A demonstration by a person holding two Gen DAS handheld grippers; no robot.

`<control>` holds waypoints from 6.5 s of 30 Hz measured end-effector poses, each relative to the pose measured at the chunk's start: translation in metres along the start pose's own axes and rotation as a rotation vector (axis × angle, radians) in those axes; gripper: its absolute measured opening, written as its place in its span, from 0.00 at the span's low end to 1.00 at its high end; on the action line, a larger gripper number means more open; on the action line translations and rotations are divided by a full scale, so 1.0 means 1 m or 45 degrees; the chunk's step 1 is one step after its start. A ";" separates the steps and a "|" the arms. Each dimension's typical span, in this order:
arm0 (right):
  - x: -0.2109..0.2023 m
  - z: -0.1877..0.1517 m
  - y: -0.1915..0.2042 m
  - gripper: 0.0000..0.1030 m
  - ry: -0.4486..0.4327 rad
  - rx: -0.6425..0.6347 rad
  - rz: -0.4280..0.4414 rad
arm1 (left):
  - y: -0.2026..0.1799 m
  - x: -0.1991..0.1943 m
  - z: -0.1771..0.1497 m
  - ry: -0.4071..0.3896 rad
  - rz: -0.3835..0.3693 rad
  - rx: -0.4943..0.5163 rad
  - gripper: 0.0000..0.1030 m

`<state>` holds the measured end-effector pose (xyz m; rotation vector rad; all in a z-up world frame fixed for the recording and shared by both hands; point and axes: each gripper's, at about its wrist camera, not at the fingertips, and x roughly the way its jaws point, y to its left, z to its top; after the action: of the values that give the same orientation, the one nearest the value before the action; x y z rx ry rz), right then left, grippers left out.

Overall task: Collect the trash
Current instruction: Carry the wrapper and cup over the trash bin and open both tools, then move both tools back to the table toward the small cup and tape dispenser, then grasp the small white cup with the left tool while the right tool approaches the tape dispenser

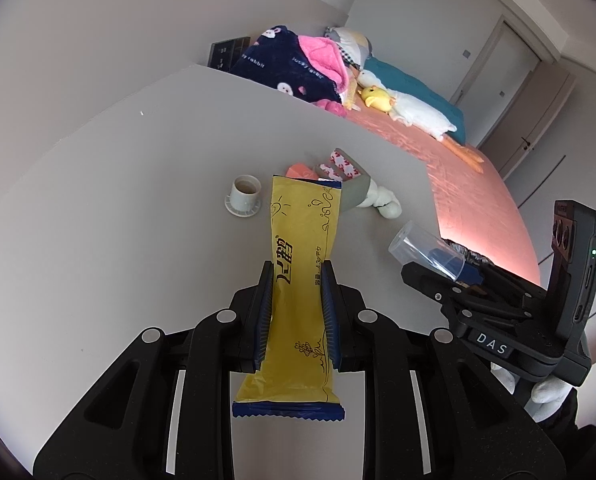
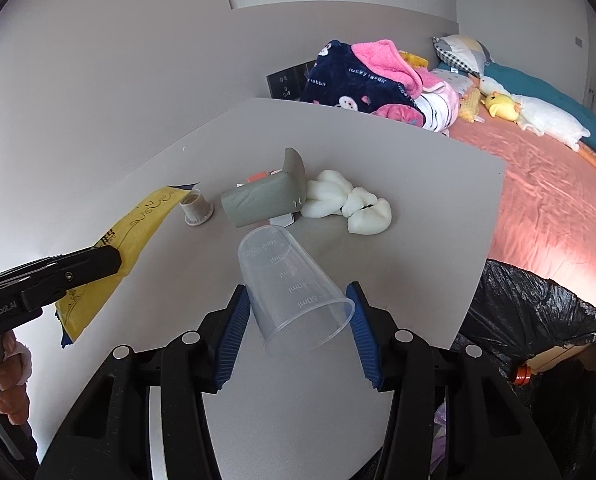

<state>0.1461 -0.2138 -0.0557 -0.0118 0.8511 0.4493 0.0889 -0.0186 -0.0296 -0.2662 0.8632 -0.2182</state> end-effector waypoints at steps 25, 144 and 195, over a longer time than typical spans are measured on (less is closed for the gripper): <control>-0.084 -0.035 -0.029 0.50 -0.106 0.061 -0.059 | -0.087 -0.009 -0.013 -0.008 -0.140 0.162 0.22; -0.061 -0.017 -0.073 0.78 -0.175 0.389 -0.151 | -0.048 0.043 0.003 -0.040 -0.024 0.161 0.93; 0.036 0.044 -0.018 0.69 -0.058 0.251 -0.011 | 0.036 0.095 0.048 -0.001 0.203 0.068 0.24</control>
<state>0.2055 -0.2082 -0.0554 0.1757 0.8467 0.3545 0.1890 -0.0064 -0.0795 -0.1465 0.8721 -0.0921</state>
